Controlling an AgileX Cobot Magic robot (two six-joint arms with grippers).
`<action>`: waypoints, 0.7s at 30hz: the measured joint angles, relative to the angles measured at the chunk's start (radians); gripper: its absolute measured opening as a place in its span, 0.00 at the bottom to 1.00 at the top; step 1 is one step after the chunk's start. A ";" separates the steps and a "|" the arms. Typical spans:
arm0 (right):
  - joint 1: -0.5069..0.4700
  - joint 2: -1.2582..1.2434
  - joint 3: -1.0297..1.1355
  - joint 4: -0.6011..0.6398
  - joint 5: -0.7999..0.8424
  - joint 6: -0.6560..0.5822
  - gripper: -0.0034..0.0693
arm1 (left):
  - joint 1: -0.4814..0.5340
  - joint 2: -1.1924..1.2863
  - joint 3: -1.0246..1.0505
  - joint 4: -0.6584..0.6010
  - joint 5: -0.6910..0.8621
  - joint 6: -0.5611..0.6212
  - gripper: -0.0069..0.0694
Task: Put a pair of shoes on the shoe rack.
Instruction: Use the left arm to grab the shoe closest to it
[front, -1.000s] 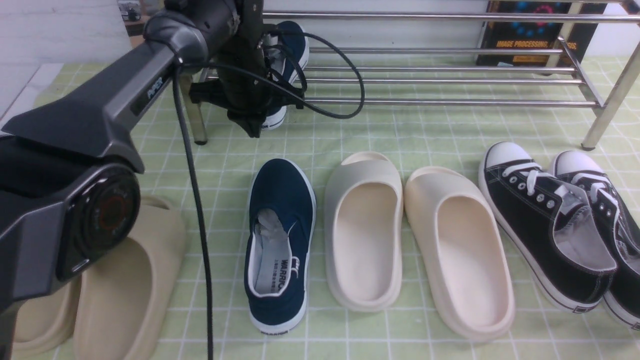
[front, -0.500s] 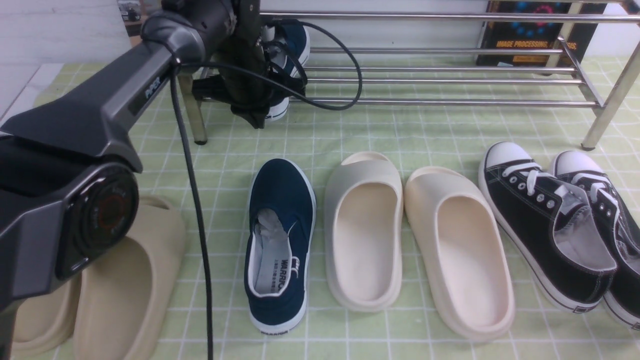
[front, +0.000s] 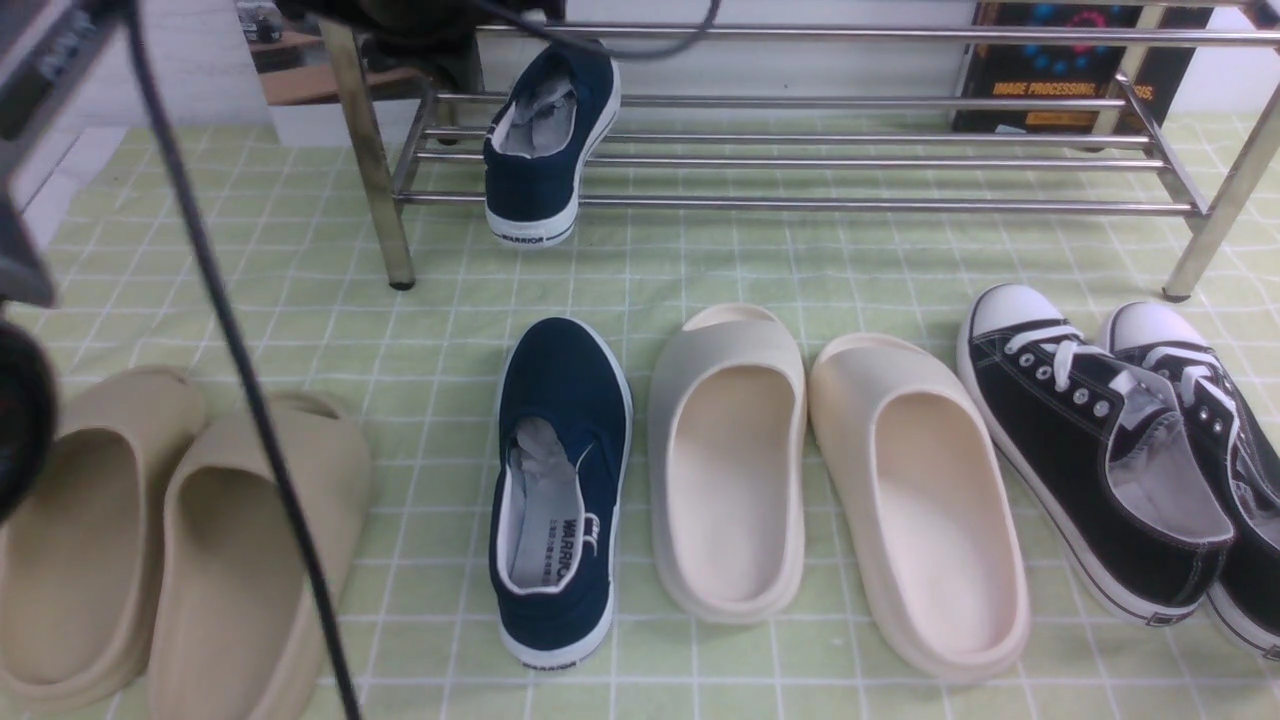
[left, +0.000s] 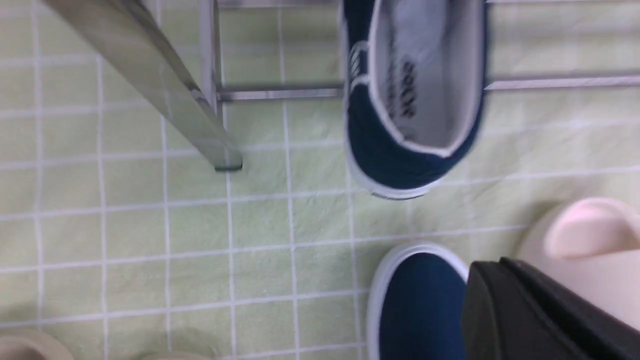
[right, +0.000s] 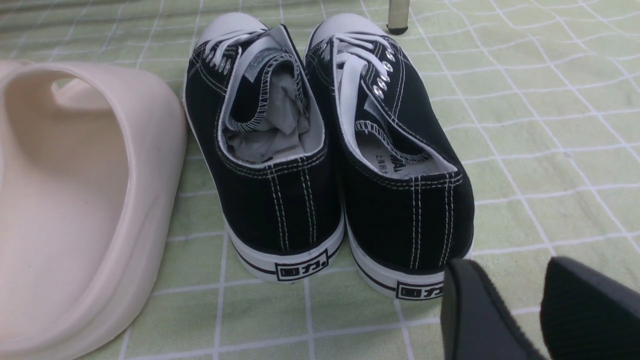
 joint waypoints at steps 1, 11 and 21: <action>0.000 0.000 0.000 0.000 0.000 0.000 0.38 | 0.000 -0.043 0.006 -0.010 0.000 0.010 0.07; 0.000 0.000 0.000 0.000 0.000 0.000 0.38 | -0.001 -0.416 0.472 -0.020 0.000 0.020 0.07; 0.000 0.000 0.000 0.000 0.000 0.000 0.38 | 0.000 -0.621 1.146 -0.089 -0.126 -0.010 0.07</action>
